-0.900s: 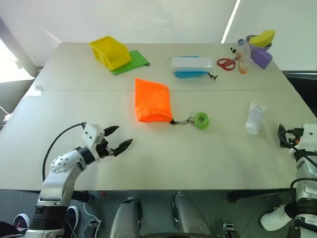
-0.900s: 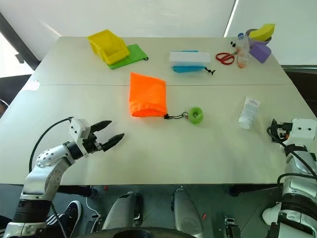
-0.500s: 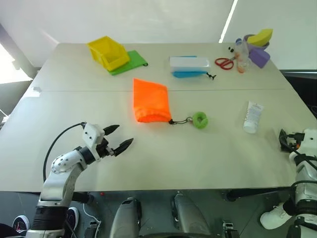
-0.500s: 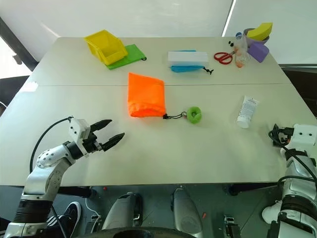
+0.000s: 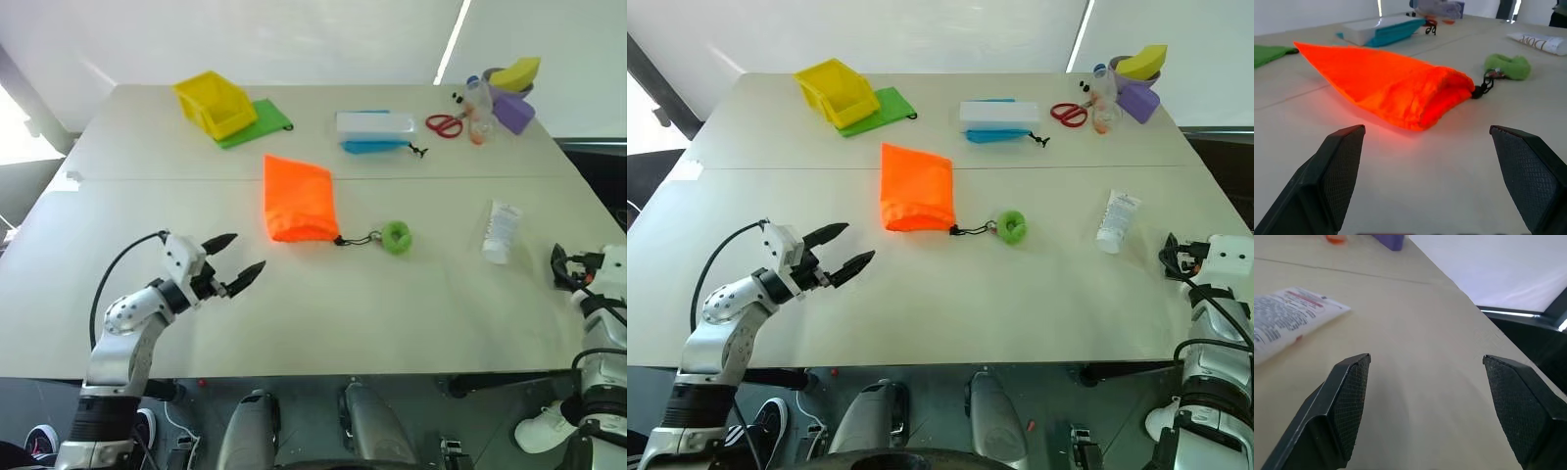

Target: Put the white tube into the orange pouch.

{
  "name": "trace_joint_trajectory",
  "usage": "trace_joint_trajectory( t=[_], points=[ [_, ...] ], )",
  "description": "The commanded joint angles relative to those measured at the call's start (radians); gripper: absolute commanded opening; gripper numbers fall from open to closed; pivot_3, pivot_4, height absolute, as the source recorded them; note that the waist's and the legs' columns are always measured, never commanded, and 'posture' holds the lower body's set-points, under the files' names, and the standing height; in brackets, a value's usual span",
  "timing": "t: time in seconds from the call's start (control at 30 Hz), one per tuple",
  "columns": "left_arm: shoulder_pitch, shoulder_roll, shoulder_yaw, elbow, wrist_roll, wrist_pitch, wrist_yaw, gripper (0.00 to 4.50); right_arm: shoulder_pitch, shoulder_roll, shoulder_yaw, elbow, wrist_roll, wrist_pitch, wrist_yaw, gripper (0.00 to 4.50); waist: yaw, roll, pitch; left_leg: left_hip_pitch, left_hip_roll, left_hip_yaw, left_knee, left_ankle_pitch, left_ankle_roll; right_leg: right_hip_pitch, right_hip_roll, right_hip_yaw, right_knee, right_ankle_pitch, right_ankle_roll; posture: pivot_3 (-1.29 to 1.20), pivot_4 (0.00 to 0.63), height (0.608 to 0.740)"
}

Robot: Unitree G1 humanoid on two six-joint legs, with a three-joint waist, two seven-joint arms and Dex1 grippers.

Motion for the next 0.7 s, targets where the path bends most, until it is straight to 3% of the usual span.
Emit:
trace_joint_trajectory(
  t=[0.03, 0.13, 0.3, 0.5, 0.7],
  points=[
    [-0.061, -0.008, -0.042, 0.018, 0.064, -0.066, 0.009, 4.36, 0.024, 0.023, 0.013, -0.187, 0.121, -0.028, 0.168, 3.83, 0.001, 0.001, 0.0, 0.0, 0.0, 0.0, 0.0, 0.0, 0.0, 0.0, 0.0, 0.0, 0.0, 0.0, 0.0, 0.0, 0.15, 0.74],
    [-0.13, -0.031, -0.083, 0.08, 0.137, -0.119, 0.041, 4.36, 0.113, 0.027, 0.099, -0.429, 0.213, -0.016, 0.392, 3.83, 0.002, 0.002, 0.001, 0.0, 0.0, -0.001, 0.0, 0.0, 0.0, 0.0, 0.001, 0.0, 0.0, 0.0, 0.001, 0.0, 0.15, 0.74],
    [-0.225, -0.079, -0.177, 0.143, 0.255, -0.107, 0.112, 4.36, 0.248, -0.052, 0.245, -0.661, 0.152, -0.004, 0.558, 3.83, 0.007, 0.001, 0.0, 0.0, 0.0, -0.001, 0.0, 0.0, 0.0, 0.001, 0.001, -0.001, 0.0, 0.001, 0.004, 0.0, 0.15, 0.74],
    [-0.32, -0.125, -0.227, 0.213, 0.36, -0.082, 0.211, 4.36, 0.31, -0.079, 0.321, -0.798, 0.097, 0.039, 0.58, 3.83, 0.012, 0.001, 0.001, -0.001, -0.001, -0.001, 0.001, 0.0, 0.0, 0.001, 0.0, 0.0, 0.0, 0.0, 0.003, 0.0, 0.15, 0.74],
    [-0.38, -0.134, -0.265, 0.281, 0.431, -0.083, 0.251, 4.36, 0.28, -0.056, 0.317, -0.795, 0.073, 0.06, 0.529, 3.83, 0.011, 0.001, 0.001, 0.0, -0.001, -0.001, 0.001, 0.0, 0.0, 0.0, 0.001, -0.001, 0.0, 0.0, 0.002, 0.0, 0.15, 0.74]
  ],
)
